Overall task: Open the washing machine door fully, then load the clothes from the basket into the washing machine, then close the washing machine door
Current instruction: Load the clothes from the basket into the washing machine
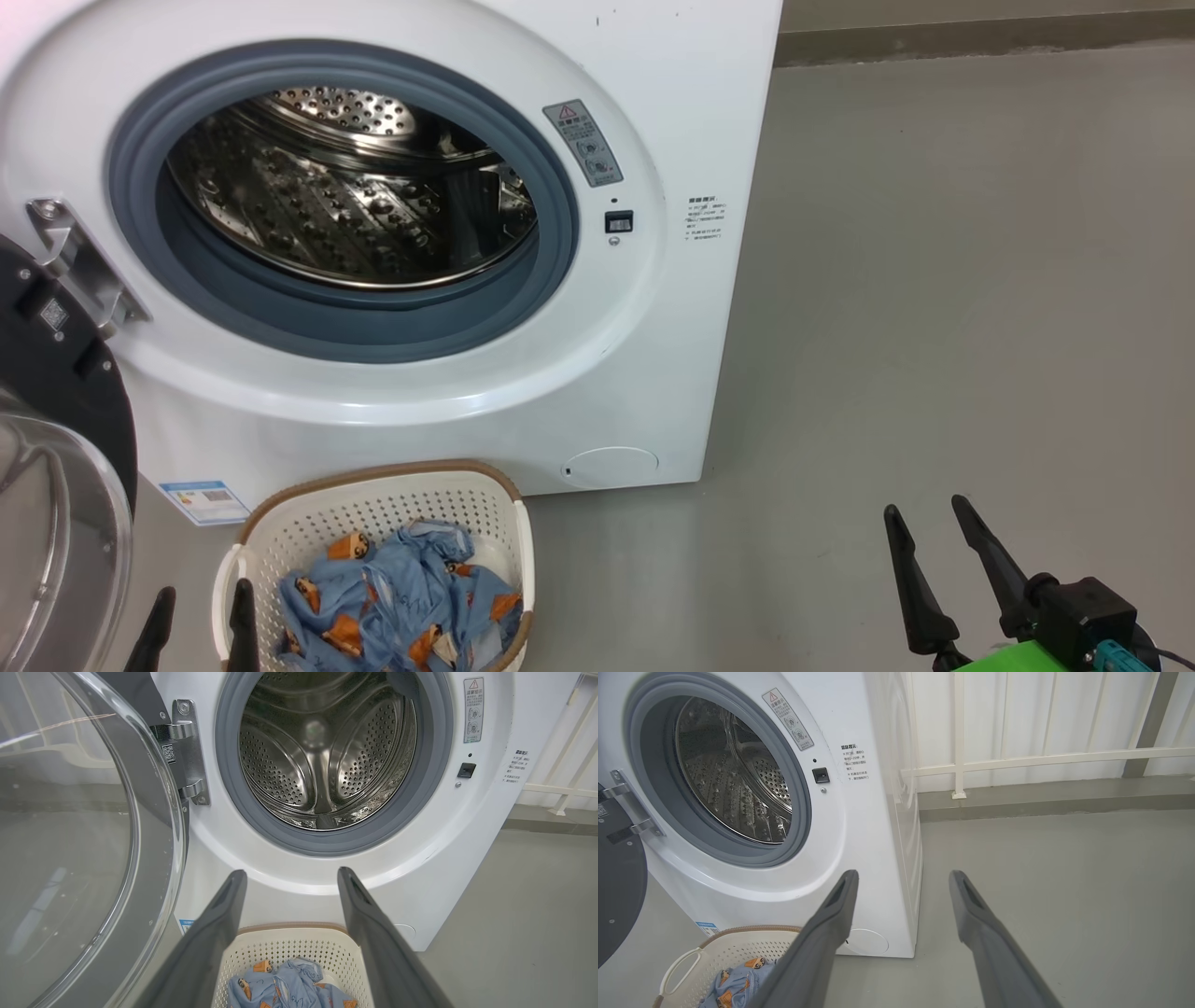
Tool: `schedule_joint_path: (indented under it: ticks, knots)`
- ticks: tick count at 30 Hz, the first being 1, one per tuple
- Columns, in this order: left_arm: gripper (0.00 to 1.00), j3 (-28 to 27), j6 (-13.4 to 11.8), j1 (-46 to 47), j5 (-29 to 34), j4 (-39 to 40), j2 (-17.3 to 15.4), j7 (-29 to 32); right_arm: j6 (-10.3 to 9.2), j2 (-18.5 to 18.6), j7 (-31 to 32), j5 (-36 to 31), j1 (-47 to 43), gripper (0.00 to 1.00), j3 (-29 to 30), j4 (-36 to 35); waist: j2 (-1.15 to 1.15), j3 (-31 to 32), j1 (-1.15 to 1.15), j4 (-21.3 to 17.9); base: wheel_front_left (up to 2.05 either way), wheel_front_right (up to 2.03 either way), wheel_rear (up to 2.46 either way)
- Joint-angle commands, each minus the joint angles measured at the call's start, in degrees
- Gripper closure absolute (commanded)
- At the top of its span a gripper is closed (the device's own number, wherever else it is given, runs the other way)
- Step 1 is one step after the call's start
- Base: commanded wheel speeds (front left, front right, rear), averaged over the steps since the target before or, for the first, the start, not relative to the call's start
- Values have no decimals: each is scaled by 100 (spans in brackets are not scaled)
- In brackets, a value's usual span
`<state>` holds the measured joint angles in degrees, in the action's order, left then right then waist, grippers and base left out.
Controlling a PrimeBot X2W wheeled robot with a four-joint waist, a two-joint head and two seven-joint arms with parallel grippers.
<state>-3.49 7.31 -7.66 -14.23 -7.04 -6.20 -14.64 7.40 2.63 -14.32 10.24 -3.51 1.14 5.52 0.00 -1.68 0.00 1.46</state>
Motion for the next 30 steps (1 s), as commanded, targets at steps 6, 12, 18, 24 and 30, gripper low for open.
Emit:
schedule_joint_path:
  ticks: [6,12,18,24,30]
  knots:
    - [0,-114,18,222,-66,120,-88,-36,9,25,-68,20,183,0,-140,-98,0,-4,0,-4,0,0,0]
    - [0,-56,18,213,-82,127,-97,-36,9,25,-68,19,181,0,-139,-92,0,-3,0,-1,0,0,0]
    - [0,-35,18,189,-95,133,-102,-36,9,25,-68,16,172,0,-130,-82,0,10,0,2,0,0,0]
    - [0,-1,18,178,-117,125,-112,-36,9,25,-68,28,168,0,-145,-80,0,-9,0,-6,0,0,0]
    - [0,65,18,185,-177,76,-114,-36,9,25,-68,28,172,0,-156,-45,0,-83,0,-30,0,0,0]
